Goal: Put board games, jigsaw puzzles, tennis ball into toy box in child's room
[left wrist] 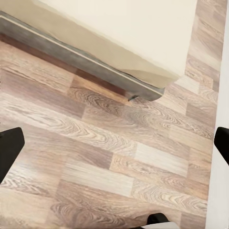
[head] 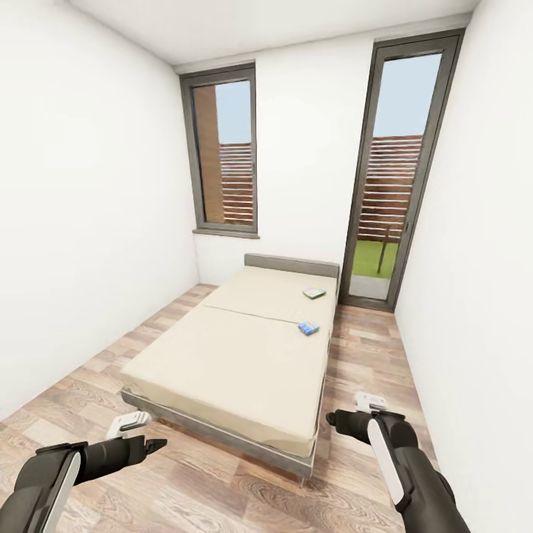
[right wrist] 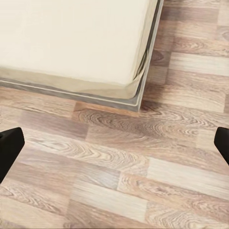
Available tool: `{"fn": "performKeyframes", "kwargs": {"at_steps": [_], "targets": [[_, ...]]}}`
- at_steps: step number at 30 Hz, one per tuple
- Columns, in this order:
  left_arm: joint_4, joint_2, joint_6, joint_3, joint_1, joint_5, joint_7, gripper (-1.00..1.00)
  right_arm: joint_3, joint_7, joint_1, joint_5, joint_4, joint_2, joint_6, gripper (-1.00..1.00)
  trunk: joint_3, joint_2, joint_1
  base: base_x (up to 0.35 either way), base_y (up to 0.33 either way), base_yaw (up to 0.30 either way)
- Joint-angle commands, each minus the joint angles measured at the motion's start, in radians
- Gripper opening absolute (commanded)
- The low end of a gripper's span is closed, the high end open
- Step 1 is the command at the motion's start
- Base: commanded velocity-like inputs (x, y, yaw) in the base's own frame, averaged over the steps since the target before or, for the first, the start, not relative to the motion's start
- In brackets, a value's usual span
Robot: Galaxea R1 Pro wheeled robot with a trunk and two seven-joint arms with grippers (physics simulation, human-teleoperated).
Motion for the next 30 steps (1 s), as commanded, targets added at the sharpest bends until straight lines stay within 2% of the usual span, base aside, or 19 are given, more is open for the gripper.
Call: {"fn": "performKeyframes", "kwargs": {"at_steps": [1, 14, 30], "targets": [[0.0, 0.0, 0.006, 0.001, 0.0, -0.001, -0.004, 1.0, -0.002, -0.007, 0.0, -0.01, 0.0, 0.001, 0.004, 1.0, 0.0, -0.001, 0.0, 0.0, 0.0, 0.006], [0.0, 0.0, 0.006, -0.001, 0.0, -0.001, -0.002, 1.0, -0.002, -0.007, 0.0, -0.01, 0.006, 0.0, 0.001, 1.0, 0.001, -0.001, 0.0, 0.0, -0.003, 0.026], [0.0, 0.0, 0.005, -0.002, 0.0, -0.001, -0.002, 1.0, -0.002, -0.009, 0.0, -0.008, 0.011, 0.0, 0.001, 1.0, 0.009, -0.001, 0.0, 0.048, -0.159, 0.26]]}}
